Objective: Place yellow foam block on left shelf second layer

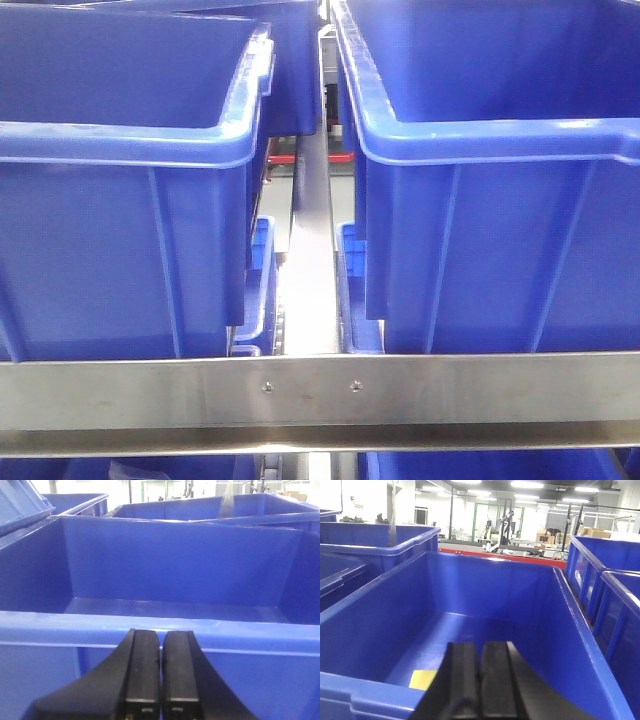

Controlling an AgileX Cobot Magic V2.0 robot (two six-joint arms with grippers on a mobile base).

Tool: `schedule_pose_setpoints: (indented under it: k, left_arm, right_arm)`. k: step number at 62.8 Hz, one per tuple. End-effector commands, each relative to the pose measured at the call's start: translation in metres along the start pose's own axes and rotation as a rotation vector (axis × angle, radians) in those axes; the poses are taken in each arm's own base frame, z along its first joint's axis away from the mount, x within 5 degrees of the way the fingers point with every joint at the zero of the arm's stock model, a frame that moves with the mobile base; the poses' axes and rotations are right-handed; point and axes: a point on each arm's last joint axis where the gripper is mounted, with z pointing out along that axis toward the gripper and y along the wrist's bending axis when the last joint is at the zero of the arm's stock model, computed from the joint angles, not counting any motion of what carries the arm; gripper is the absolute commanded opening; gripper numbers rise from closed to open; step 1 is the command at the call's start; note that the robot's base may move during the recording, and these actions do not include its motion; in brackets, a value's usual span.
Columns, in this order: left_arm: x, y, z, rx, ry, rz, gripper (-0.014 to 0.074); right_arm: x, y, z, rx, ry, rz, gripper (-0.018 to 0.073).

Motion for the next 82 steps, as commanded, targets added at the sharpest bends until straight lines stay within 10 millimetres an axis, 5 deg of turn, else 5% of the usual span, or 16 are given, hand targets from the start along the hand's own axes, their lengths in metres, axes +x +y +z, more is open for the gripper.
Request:
schedule_pose_setpoints:
  k: [1, 14, 23, 35, 82]
  left_arm:
    - [0.001, 0.000, -0.001, 0.009, -0.071, -0.009, 0.0124]
    - [0.001, 0.000, -0.001, 0.009, -0.071, -0.009, 0.0124]
    - [0.001, 0.000, -0.001, 0.009, -0.071, -0.009, 0.0124]
    - [0.001, 0.000, -0.001, 0.009, -0.071, -0.009, 0.0124]
    - [0.001, 0.000, -0.001, 0.009, -0.071, -0.009, 0.0124]
  right_arm:
    - [-0.017, -0.002, -0.003, 0.023, -0.118, -0.006, 0.0054]
    - [0.003, -0.004, -0.001, 0.076, -0.070, -0.096, 0.0054]
    - [0.019, -0.007, 0.001, 0.125, -0.030, 0.054, 0.0054]
    - [0.046, -0.007, 0.002, 0.127, 0.049, 0.025, 0.0054]
    - [0.042, -0.007, 0.002, 0.127, 0.006, 0.009, 0.0054]
